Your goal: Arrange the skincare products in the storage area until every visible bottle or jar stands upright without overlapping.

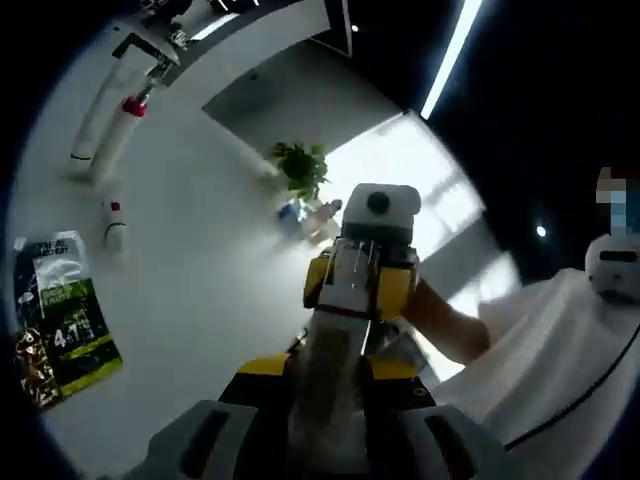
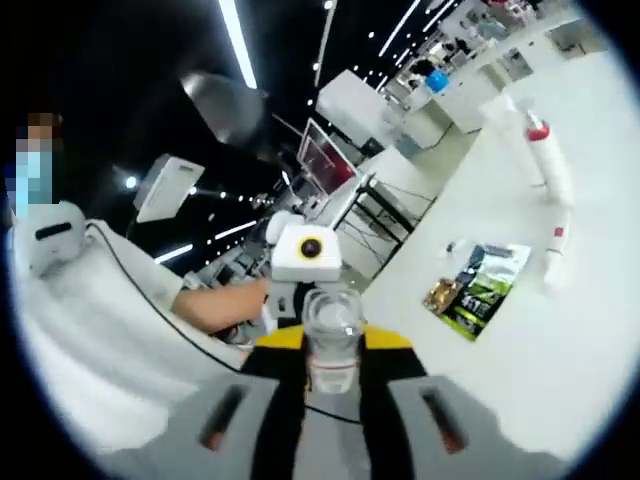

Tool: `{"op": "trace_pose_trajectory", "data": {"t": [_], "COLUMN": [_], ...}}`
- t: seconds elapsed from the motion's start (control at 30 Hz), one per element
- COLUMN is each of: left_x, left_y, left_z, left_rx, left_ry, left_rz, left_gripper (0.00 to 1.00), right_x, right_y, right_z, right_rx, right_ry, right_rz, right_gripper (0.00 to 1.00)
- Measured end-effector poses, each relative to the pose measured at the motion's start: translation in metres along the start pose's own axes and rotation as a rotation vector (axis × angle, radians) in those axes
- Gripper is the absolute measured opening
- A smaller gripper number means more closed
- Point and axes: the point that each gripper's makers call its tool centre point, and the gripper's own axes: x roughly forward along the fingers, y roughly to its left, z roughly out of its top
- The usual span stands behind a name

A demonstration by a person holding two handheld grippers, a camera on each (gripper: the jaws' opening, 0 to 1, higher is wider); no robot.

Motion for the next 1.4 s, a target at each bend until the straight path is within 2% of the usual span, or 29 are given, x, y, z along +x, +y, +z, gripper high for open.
{"op": "trace_pose_trajectory", "data": {"t": [0.03,0.17,0.27,0.37,0.47,0.6,0.83,0.87,0.93,0.97,1.0,1.03,1.13,1.17,1.2,1.27,1.4], "left_x": [0.003,0.003,0.001,-0.001,0.0,0.001,-0.001,-0.001,-0.005,-0.005,-0.006,-0.005,-0.004,-0.004,-0.004,-0.004,-0.005], "left_y": [0.0,0.002,0.003,0.006,0.014,0.021,0.033,0.035,0.04,0.04,0.043,0.043,0.045,0.045,0.047,0.047,0.05], "left_z": [-0.005,-0.007,0.001,0.009,0.016,0.022,0.028,0.031,0.038,0.039,0.04,0.039,0.037,0.037,0.036,0.034,0.029], "left_rx": [0.028,0.055,0.173,0.204,0.227,0.229,0.235,0.234,0.229,0.228,0.257,0.253,0.243,0.243,0.206,0.21,0.258], "left_ry": [0.035,0.04,-0.009,-0.062,-0.103,-0.149,-0.199,-0.217,-0.266,-0.271,-0.279,-0.274,-0.284,-0.286,-0.295,-0.291,-0.271], "left_rz": [0.005,0.015,0.041,0.079,0.14,0.186,0.26,0.277,0.322,0.326,0.364,0.362,0.364,0.366,0.355,0.356,0.392], "left_gripper": [0.27,0.26,0.24,0.23,0.23,0.23,0.23,0.23,0.23,0.23,0.23,0.23,0.23,0.23,0.23,0.23,0.24], "right_x": [0.002,0.002,0.001,-0.001,0.001,0.004,0.006,0.007,0.008,0.01,0.011,0.013,0.014,0.014,0.014,0.015,0.019], "right_y": [0.002,-0.001,-0.003,-0.008,-0.017,-0.024,-0.037,-0.037,-0.039,-0.041,-0.042,-0.045,-0.047,-0.047,-0.049,-0.049,-0.048], "right_z": [-0.002,-0.004,0.0,0.008,0.016,0.023,0.025,0.027,0.024,0.024,0.024,0.025,0.026,0.025,0.024,0.022,0.018], "right_rx": [-0.014,-0.025,-0.019,0.013,-0.006,-0.012,-0.094,-0.105,-0.097,-0.113,-0.125,-0.112,-0.125,-0.112,-0.095,-0.099,-0.145], "right_ry": [0.018,0.026,0.005,-0.055,-0.116,-0.164,-0.183,-0.198,-0.187,-0.186,-0.189,-0.208,-0.218,-0.219,-0.22,-0.214,-0.189], "right_rz": [0.005,-0.006,-0.015,-0.045,-0.098,-0.156,-0.276,-0.296,-0.318,-0.343,-0.364,-0.395,-0.425,-0.421,-0.425,-0.431,-0.455], "right_gripper": [0.18,0.18,0.19,0.2,0.22,0.23,0.27,0.27,0.27,0.27,0.27,0.27,0.26,0.25,0.25,0.24,0.23]}}
